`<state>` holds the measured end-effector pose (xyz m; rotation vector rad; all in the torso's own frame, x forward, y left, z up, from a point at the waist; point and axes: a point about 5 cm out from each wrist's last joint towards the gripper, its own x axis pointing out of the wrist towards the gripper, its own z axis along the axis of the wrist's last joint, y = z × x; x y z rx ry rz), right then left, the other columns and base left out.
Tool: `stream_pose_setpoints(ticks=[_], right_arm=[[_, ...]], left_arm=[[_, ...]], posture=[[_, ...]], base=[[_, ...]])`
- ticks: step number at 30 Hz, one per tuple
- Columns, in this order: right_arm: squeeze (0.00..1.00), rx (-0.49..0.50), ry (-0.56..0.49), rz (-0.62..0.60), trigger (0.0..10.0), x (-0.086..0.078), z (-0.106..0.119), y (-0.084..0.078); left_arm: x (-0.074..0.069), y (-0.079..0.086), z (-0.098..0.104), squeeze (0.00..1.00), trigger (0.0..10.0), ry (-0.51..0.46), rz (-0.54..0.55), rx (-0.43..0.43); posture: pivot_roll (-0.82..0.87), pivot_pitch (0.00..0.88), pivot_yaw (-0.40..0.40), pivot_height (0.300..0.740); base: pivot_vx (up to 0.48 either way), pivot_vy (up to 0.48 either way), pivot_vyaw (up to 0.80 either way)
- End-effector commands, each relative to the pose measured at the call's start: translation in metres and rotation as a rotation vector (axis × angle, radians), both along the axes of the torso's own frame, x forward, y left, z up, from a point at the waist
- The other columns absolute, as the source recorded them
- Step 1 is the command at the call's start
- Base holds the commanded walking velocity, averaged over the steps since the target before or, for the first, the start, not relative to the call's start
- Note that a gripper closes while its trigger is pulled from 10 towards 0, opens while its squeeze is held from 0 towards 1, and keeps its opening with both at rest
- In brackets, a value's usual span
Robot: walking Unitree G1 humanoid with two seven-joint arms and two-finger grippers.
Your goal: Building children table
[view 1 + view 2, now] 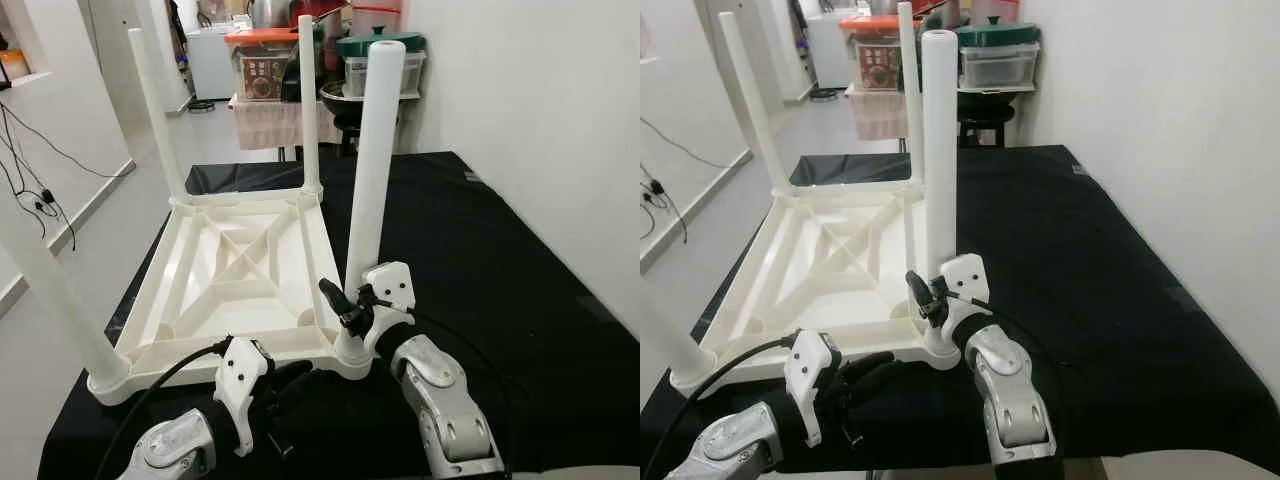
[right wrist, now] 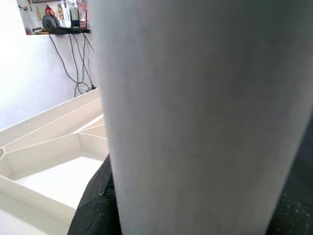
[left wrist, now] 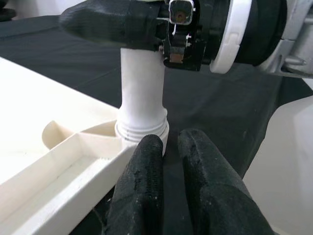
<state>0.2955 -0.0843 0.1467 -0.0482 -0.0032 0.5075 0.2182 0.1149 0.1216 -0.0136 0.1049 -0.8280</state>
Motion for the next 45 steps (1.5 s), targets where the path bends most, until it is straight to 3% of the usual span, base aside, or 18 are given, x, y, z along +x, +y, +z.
stream_pose_setpoints(ticks=[1,2,3,4,5,7,10,11,12,18,23,24,25,40,42,43,44,45], right_arm=[[0.0,-0.028,0.13,-0.006,0.0,-0.004,-0.026,-0.003],[0.0,-0.014,0.141,0.0,10.0,-0.005,-0.025,-0.003],[0.87,-0.007,0.14,0.044,10.0,-0.005,-0.023,-0.002],[0.87,-0.007,0.14,0.044,10.0,-0.005,-0.023,-0.002],[1.0,0.025,0.135,0.159,10.0,-0.008,-0.017,0.005],[1.0,0.085,0.08,0.339,10.0,-0.01,-0.002,0.01],[1.0,0.1,0.038,0.425,10.0,-0.008,0.006,0.008],[0.93,0.072,0.0,0.521,10.0,-0.004,0.012,0.004],[0.0,0.033,-0.017,0.62,10.0,0.0,0.016,-0.002],[0.0,-0.04,0.028,0.862,10.0,0.021,0.029,-0.025],[0.0,-0.017,0.06,0.893,10.0,0.038,0.037,-0.035],[0.0,-0.012,0.074,0.897,2.5,0.041,0.037,-0.037],[0.0,0.0,0.094,0.915,0.0,0.044,0.036,-0.039],[0.0,0.0,0.137,0.941,0.0,0.039,0.019,-0.053],[0.0,-0.046,0.137,0.883,0.0,0.03,0.008,-0.059],[0.0,-0.083,0.145,0.805,0.0,0.017,-0.004,-0.06],[0.0,-0.102,0.161,0.555,0.0,0.01,-0.021,-0.044],[0.0,-0.102,0.161,0.555,0.0,0.01,-0.021,-0.044]], left_arm=[[0.0,0.003,-0.002,0.0,10.0,0.007,0.01,0.007],[0.0,0.003,-0.002,0.0,10.0,0.007,0.007,0.01],[0.001,0.001,-0.002,0.0,10.0,0.005,0.003,0.01],[0.001,0.001,-0.002,0.0,10.0,0.005,0.003,0.01],[0.002,0.0,-0.001,0.0,10.0,0.003,-0.001,0.009],[0.003,-0.002,-0.001,0.0,10.0,0.0,0.0,0.005],[0.004,-0.002,-0.001,0.0,10.0,-0.001,0.002,0.004],[0.004,-0.002,-0.001,0.0,10.0,-0.002,0.003,0.004],[0.004,-0.002,-0.001,0.0,10.0,-0.003,0.003,0.004],[0.004,-0.003,-0.002,0.0,10.0,-0.006,0.004,0.007],[0.004,-0.003,-0.001,0.0,10.0,-0.008,0.008,0.01],[0.004,-0.002,-0.001,0.0,10.0,-0.009,0.01,0.013],[0.004,-0.002,-0.001,0.0,10.0,-0.01,0.012,0.015],[0.002,-0.003,-0.003,0.0,10.0,-0.007,0.008,0.018],[0.001,-0.003,-0.003,0.0,10.0,-0.005,0.006,0.018],[-0.001,-0.002,-0.003,0.0,10.0,-0.003,0.005,0.018],[-0.002,0.0,-0.004,0.0,10.0,-0.001,0.007,0.022],[-0.002,0.0,-0.004,0.0,10.0,-0.001,0.007,0.022]], posture=[[0.03,0.0,0.009,0.74],[0.03,0.0,0.008,0.74],[0.03,0.0,0.009,0.74],[0.03,0.0,0.009,0.74],[0.03,0.0,0.008,0.74],[0.03,0.0,0.006,0.74],[0.04,0.0,0.002,0.74],[0.04,0.0,0.001,0.74],[0.05,0.0,-0.003,0.74],[0.07,0.0,-0.013,0.74],[0.08,0.0,-0.017,0.74],[0.09,0.0,-0.02,0.74],[0.09,0.0,-0.022,0.74],[0.08,0.0,-0.019,0.74],[0.08,0.0,-0.037,0.74],[0.09,0.0,-0.054,0.74],[0.08,0.0,-0.058,0.74],[0.08,0.0,-0.058,0.74]], base=[[0.0,0.0,0.0],[0.0,0.0,0.0],[0.0,0.0,0.0],[0.0,0.0,0.0],[0.0,0.0,0.0],[0.0,0.0,0.0],[0.0,0.0,0.0],[0.0,0.0,0.0],[0.0,0.0,0.0],[0.0,0.0,0.0],[0.0,0.0,0.0],[0.0,0.0,0.0],[0.0,0.0,0.0],[0.0,0.0,0.0],[0.0,0.0,0.0],[0.0,0.0,0.0],[0.0,0.0,0.0],[0.0,0.0,0.0]])
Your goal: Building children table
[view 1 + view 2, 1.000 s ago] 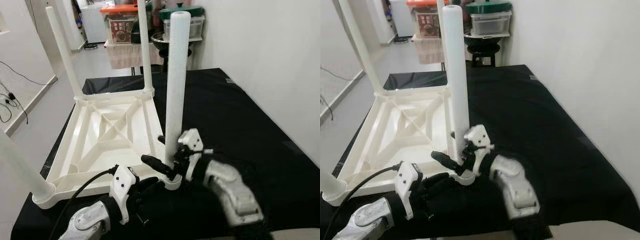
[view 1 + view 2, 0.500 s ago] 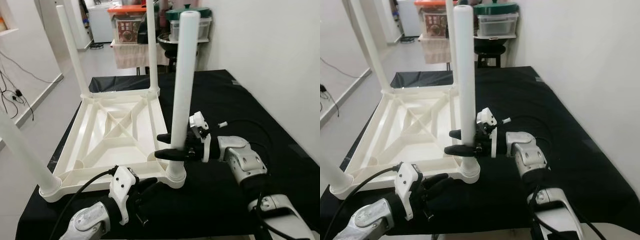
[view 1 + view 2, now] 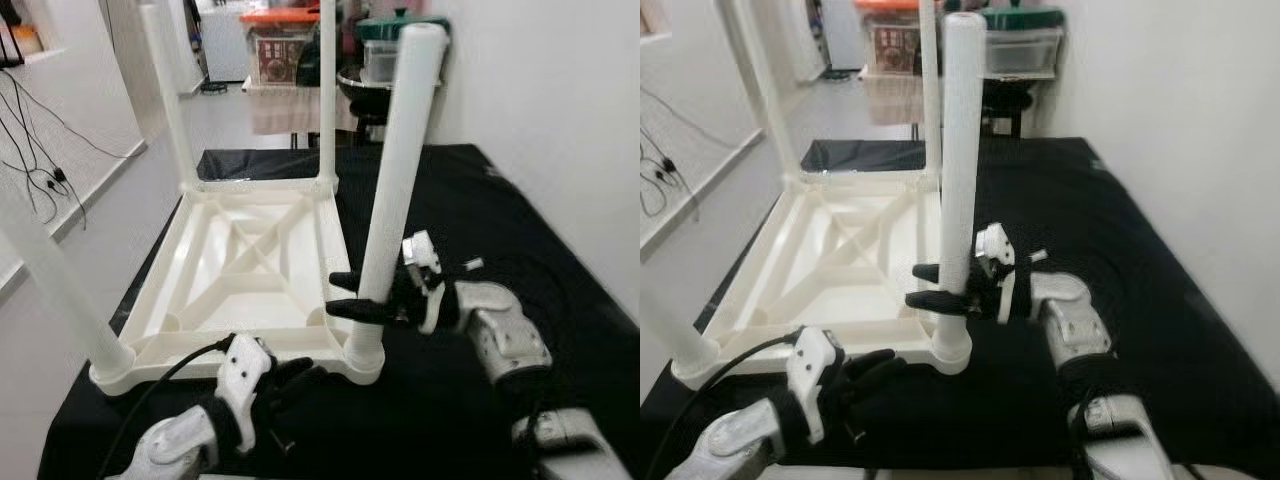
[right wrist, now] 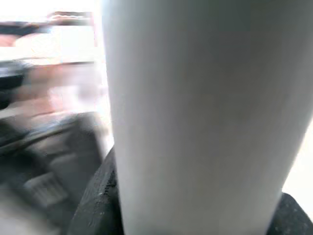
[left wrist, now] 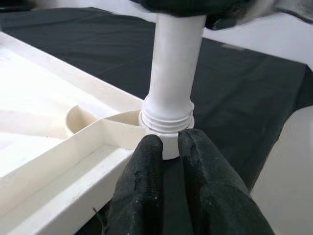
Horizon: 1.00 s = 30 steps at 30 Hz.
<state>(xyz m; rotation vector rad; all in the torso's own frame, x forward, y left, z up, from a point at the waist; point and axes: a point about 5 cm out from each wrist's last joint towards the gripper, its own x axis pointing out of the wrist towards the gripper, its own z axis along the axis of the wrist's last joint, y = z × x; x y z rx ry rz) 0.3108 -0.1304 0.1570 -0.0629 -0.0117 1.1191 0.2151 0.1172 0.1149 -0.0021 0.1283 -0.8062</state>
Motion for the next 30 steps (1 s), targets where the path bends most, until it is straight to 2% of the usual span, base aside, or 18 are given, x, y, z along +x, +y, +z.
stream_pose_setpoints(ticks=[1,2,4,5,10,11,12,13,14,16,17,19,20,21,24,26,27,30], right_arm=[[0.0,-0.114,0.157,-0.49,0.0,-0.009,-0.043,0.014],[0.0,-0.151,0.211,-0.548,0.0,-0.035,-0.055,0.037],[0.0,-0.151,0.211,-0.548,0.0,-0.035,-0.055,0.037],[0.0,-0.161,0.151,-0.594,0.0,-0.038,-0.046,0.04],[0.0,-0.169,0.173,-0.538,0.0,-0.03,-0.048,0.037],[0.0,-0.179,0.18,-0.533,3.5,-0.03,-0.051,0.038],[0.0,-0.179,0.18,-0.533,3.5,-0.03,-0.051,0.038],[0.0,-0.182,0.177,-0.533,9.0,-0.03,-0.052,0.037],[0.0,-0.148,0.182,-0.541,10.0,-0.029,-0.049,0.035],[0.0,-0.121,0.187,-0.549,10.0,-0.029,-0.046,0.033],[1.0,-0.098,0.182,-0.549,10.0,-0.03,-0.041,0.035],[1.0,-0.085,0.177,-0.549,10.0,-0.031,-0.037,0.036],[1.0,-0.042,0.147,-0.448,10.0,-0.029,-0.029,0.039],[1.0,-0.042,0.147,-0.448,10.0,-0.029,-0.029,0.039],[1.0,-0.003,0.077,-0.3,10.0,-0.026,-0.014,0.038],[0.96,-0.028,-0.004,-0.069,10.0,-0.018,0.004,0.029],[0.0,-0.047,-0.017,0.059,10.0,-0.014,0.011,0.025],[0.0,-0.058,-0.022,0.139,10.0,-0.011,0.015,0.023]], left_arm=[[0.0,0.0,0.003,0.0,10.0,-0.013,-0.009,0.002],[-0.001,0.003,0.002,0.0,10.0,-0.01,-0.006,0.01],[-0.001,0.003,0.002,0.0,10.0,-0.01,-0.006,0.01],[-0.001,0.004,0.001,0.0,10.0,-0.005,-0.007,0.012],[0.0,-0.004,0.002,0.0,10.0,-0.009,-0.03,-0.001],[0.0,-0.004,0.002,0.0,10.0,-0.012,-0.025,-0.001],[0.0,-0.004,0.002,0.0,10.0,-0.012,-0.025,-0.001],[0.0,-0.002,0.002,0.0,10.0,-0.013,-0.018,0.001],[0.0,-0.001,0.002,0.0,10.0,-0.013,-0.011,0.003],[0.0,0.0,0.002,0.0,10.0,-0.014,-0.007,0.004],[0.001,0.0,0.002,0.0,10.0,-0.015,-0.007,0.005],[0.002,-0.001,0.002,0.0,10.0,-0.016,-0.007,0.005],[0.003,-0.003,0.003,0.0,10.0,-0.019,-0.012,0.003],[0.003,-0.003,0.003,0.0,10.0,-0.019,-0.012,0.003],[0.004,-0.005,0.004,0.0,10.0,-0.022,-0.019,0.001],[0.006,-0.007,0.004,0.0,10.0,-0.024,-0.021,0.003],[0.007,-0.007,0.004,0.0,10.0,-0.026,-0.022,0.005],[0.007,-0.008,0.004,0.0,10.0,-0.027,-0.022,0.006]], posture=[[0.08,0.0,-0.053,0.74],[0.08,0.0,-0.048,0.74],[0.08,0.0,-0.048,0.74],[0.05,0.0,-0.027,0.74],[0.07,0.0,-0.045,0.74],[0.08,0.0,-0.044,0.74],[0.08,0.0,-0.044,0.74],[0.07,0.0,-0.041,0.74],[0.07,0.0,-0.041,0.74],[0.07,0.0,-0.041,0.74],[0.06,0.0,-0.039,0.74],[0.06,0.0,-0.039,0.74],[0.05,0.0,-0.025,0.74],[0.05,0.0,-0.025,0.74],[0.05,0.0,-0.025,0.74],[0.05,0.0,-0.018,0.74],[0.05,0.0,-0.022,0.74],[0.05,0.0,-0.022,0.74]], base=[[0.0,0.0,0.0],[0.0,0.0,0.0],[0.0,0.0,0.0],[0.0,0.0,0.0],[0.0,0.0,0.0],[0.0,0.0,0.0],[0.0,0.0,0.0],[0.0,0.0,0.0],[0.0,0.0,0.0],[0.0,0.0,0.0],[0.0,0.0,0.0],[0.0,0.0,0.0],[0.0,0.0,0.0],[0.0,0.0,0.0],[0.0,0.0,0.0],[0.0,0.0,0.0],[0.0,0.0,0.0],[0.0,0.0,0.0]])
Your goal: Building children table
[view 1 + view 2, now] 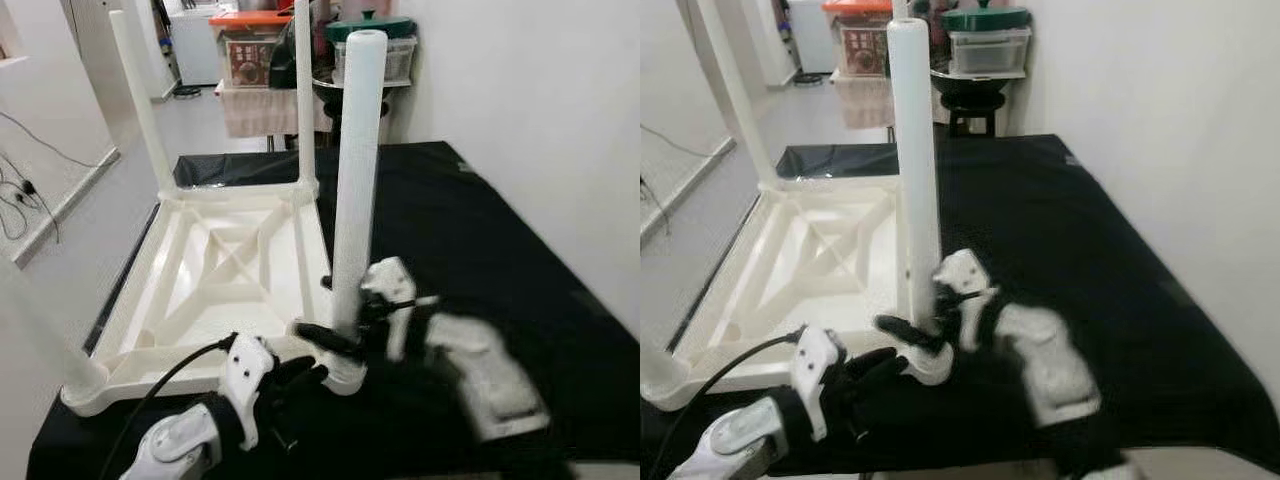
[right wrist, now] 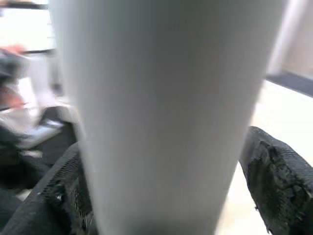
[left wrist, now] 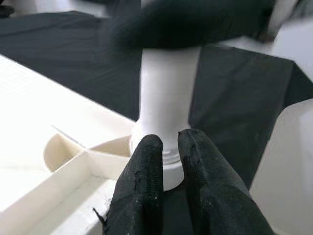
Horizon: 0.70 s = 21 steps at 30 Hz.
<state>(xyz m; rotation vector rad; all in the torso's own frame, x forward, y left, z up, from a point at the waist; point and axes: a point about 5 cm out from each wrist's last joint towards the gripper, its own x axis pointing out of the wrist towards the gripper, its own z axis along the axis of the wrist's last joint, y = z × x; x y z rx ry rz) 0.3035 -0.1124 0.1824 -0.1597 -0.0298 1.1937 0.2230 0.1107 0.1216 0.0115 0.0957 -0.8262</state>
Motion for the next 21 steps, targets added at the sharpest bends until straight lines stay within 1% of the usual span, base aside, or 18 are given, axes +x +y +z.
stream_pose_setpoints(ticks=[1,2,3,4,6,8,9,13,17,20,21], right_arm=[[0.0,-0.004,0.054,0.133,10.0,-0.001,-0.008,0.005],[0.0,-0.012,0.064,0.186,10.0,0.004,-0.006,0.005],[0.0,-0.012,0.064,0.186,10.0,0.004,-0.006,0.005],[0.0,0.0,0.083,0.219,10.0,0.011,-0.003,0.008],[0.0,0.0,0.083,0.219,10.0,0.011,-0.003,0.008],[0.0,0.037,0.118,0.29,10.0,0.021,0.004,0.012],[0.0,0.039,0.137,0.309,0.0,0.025,0.005,0.013],[0.0,0.036,0.155,0.344,0.0,0.029,0.005,0.011],[0.0,0.059,0.146,0.339,0.0,0.03,0.003,0.006],[0.0,0.063,0.127,0.325,0.0,0.026,-0.001,0.003],[0.0,0.076,0.121,0.32,0.0,0.022,-0.003,0.001]], left_arm=[[0.0,-0.002,-0.003,0.0,10.0,0.006,0.0,0.009],[0.0,-0.002,-0.003,0.0,10.0,0.004,0.001,0.011],[0.0,-0.002,-0.003,0.0,10.0,0.004,0.001,0.011],[0.001,-0.001,-0.003,0.0,10.0,0.002,0.004,0.013],[0.001,-0.001,-0.003,0.0,10.0,0.002,0.004,0.013],[0.001,0.0,-0.002,0.0,10.0,-0.001,0.008,0.017],[0.001,0.0,-0.001,0.0,10.0,-0.003,0.009,0.018],[0.001,0.0,-0.001,0.0,10.0,-0.005,0.01,0.021],[0.001,-0.001,-0.001,0.0,10.0,-0.005,0.01,0.021],[0.0,-0.002,-0.002,0.0,10.0,-0.003,0.009,0.021],[0.0,-0.002,-0.002,0.0,10.0,-0.002,0.008,0.02]], posture=[[0.06,0.0,-0.026,0.74],[0.07,0.0,-0.03,0.74],[0.07,0.0,-0.03,0.74],[0.08,0.0,-0.031,0.74],[0.08,0.0,-0.031,0.74],[0.09,0.0,-0.033,0.74],[0.09,0.0,-0.035,0.74],[0.1,0.0,-0.037,0.74],[0.09,0.0,-0.033,0.74],[0.09,0.0,-0.03,0.74],[0.08,0.0,-0.029,0.74]], base=[[0.0,0.0,0.0],[0.0,0.0,0.0],[0.0,0.0,0.0],[0.0,0.0,0.0],[0.0,0.0,0.0],[0.0,0.0,0.0],[0.0,0.0,0.0],[0.0,0.0,0.0],[0.0,0.0,0.0],[0.0,0.0,0.0],[0.0,0.0,0.0]])
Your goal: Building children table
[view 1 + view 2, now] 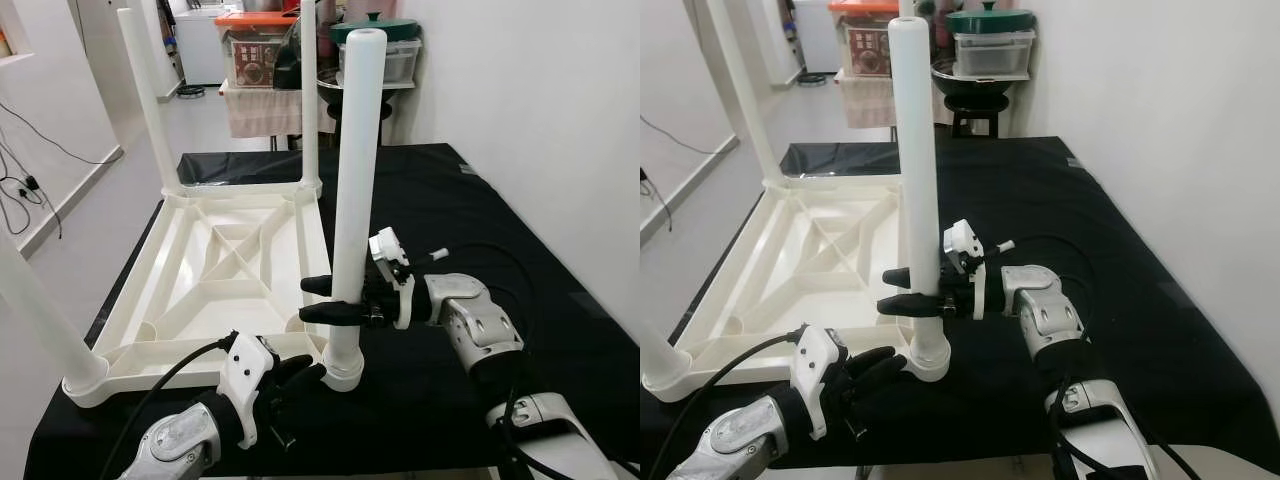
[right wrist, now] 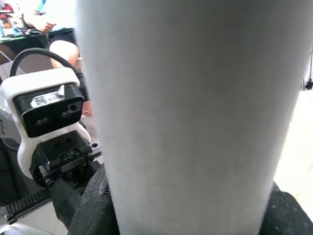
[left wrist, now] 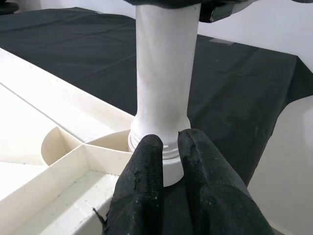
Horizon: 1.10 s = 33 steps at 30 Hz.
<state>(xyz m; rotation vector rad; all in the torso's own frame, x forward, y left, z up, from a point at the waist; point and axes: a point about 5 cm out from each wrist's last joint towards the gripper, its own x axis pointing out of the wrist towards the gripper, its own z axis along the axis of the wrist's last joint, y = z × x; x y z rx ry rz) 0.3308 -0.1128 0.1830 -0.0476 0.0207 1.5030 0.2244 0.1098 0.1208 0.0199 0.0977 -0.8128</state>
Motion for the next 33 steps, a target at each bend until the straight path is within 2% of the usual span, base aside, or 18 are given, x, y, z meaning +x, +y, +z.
stream_pose_setpoints(ticks=[1,7,8,9,10,11,12,13,14,21,22,23,24,27,28,30,32,33], right_arm=[[0.0,0.03,0.011,0.014,0.0,-0.005,-0.004,0.001],[0.0,0.044,-0.011,-0.09,0.0,-0.025,-0.017,-0.003],[0.0,0.045,-0.008,-0.167,0.0,-0.032,-0.023,0.0],[0.0,0.048,0.004,-0.436,0.0,-0.031,-0.033,0.013],[0.0,0.028,0.132,-0.797,0.0,-0.038,-0.056,0.022],[0.0,0.028,0.132,-0.797,0.0,-0.038,-0.056,0.022],[0.0,-0.013,0.23,-1.053,0.0,-0.047,-0.073,0.024],[0.0,-0.013,0.23,-1.053,0.0,-0.047,-0.073,0.024],[0.0,-0.062,0.119,-0.997,0.0,-0.052,-0.066,0.036],[0.0,-0.098,0.15,-0.902,0.0,-0.045,-0.069,0.034],[0.0,-0.074,0.174,-0.892,1.6,-0.045,-0.07,0.034],[0.0,-0.074,0.174,-0.892,1.6,-0.045,-0.07,0.034],[0.0,-0.05,0.189,-0.887,10.0,-0.044,-0.068,0.033],[0.0,-0.05,0.189,-0.887,10.0,-0.044,-0.068,0.033],[1.0,-0.04,0.183,-0.885,10.0,-0.043,-0.066,0.031],[1.0,0.008,0.141,-0.785,10.0,-0.04,-0.056,0.03],[1.0,0.087,0.101,-0.54,10.0,-0.032,-0.035,0.022],[1.0,0.087,0.101,-0.54,10.0,-0.032,-0.035,0.022]], left_arm=[[-0.002,-0.001,-0.001,0.0,10.0,0.0,-0.005,0.011],[-0.003,-0.001,-0.002,0.0,10.0,0.007,-0.01,0.01],[-0.003,-0.001,-0.002,0.0,10.0,0.009,-0.011,0.01],[-0.004,0.0,-0.002,0.0,10.0,0.012,-0.012,0.01],[-0.004,0.002,-0.003,0.0,10.0,0.016,-0.008,0.01],[-0.004,0.002,-0.003,0.0,10.0,0.016,-0.008,0.01],[-0.003,0.003,-0.003,0.0,10.0,0.018,-0.004,0.009],[-0.003,0.003,-0.003,0.0,10.0,0.018,-0.004,0.009],[-0.002,0.004,-0.004,0.0,10.0,0.021,-0.001,0.011],[-0.002,0.004,-0.005,0.0,10.0,0.018,0.005,0.021],[-0.003,0.005,-0.005,0.0,10.0,0.017,0.008,0.023],[-0.003,0.005,-0.005,0.0,10.0,0.017,0.008,0.023],[-0.002,0.005,-0.005,0.0,10.0,0.017,0.009,0.025],[-0.002,0.005,-0.005,0.0,10.0,0.017,0.009,0.025],[-0.002,0.004,-0.005,0.0,10.0,0.016,0.007,0.026],[-0.001,0.003,-0.005,0.0,10.0,0.014,0.002,0.026],[0.002,0.001,-0.004,0.0,10.0,0.007,-0.001,0.028],[0.002,0.001,-0.004,0.0,10.0,0.007,-0.001,0.028]], posture=[[0.08,0.0,-0.029,0.74],[0.06,0.0,-0.016,0.74],[0.05,0.0,-0.018,0.74],[0.05,0.0,-0.026,0.74],[0.04,0.0,-0.013,0.74],[0.04,0.0,-0.013,0.74],[0.04,0.0,-0.013,0.74],[0.04,0.0,-0.013,0.74],[0.03,0.0,-0.007,0.74],[0.04,0.0,-0.019,0.74],[0.05,0.0,-0.018,0.74],[0.05,0.0,-0.018,0.74],[0.05,0.0,-0.017,0.74],[0.05,0.0,-0.017,0.74],[0.04,0.0,-0.014,0.74],[0.04,0.0,-0.011,0.74],[0.06,0.0,-0.019,0.74],[0.06,0.0,-0.019,0.74]], base=[[0.0,0.0,0.0],[0.0,0.0,0.0],[0.0,0.0,0.0],[0.0,0.0,0.0],[0.0,0.0,0.0],[0.0,0.0,0.0],[0.0,0.0,0.0],[0.0,0.0,0.0],[0.0,0.0,0.0],[0.0,0.0,0.0],[0.0,0.0,0.0],[0.0,0.0,0.0],[0.0,0.0,0.0],[0.0,0.0,0.0],[0.0,0.0,0.0],[0.0,0.0,0.0],[0.0,0.0,0.0],[0.0,0.0,0.0]])
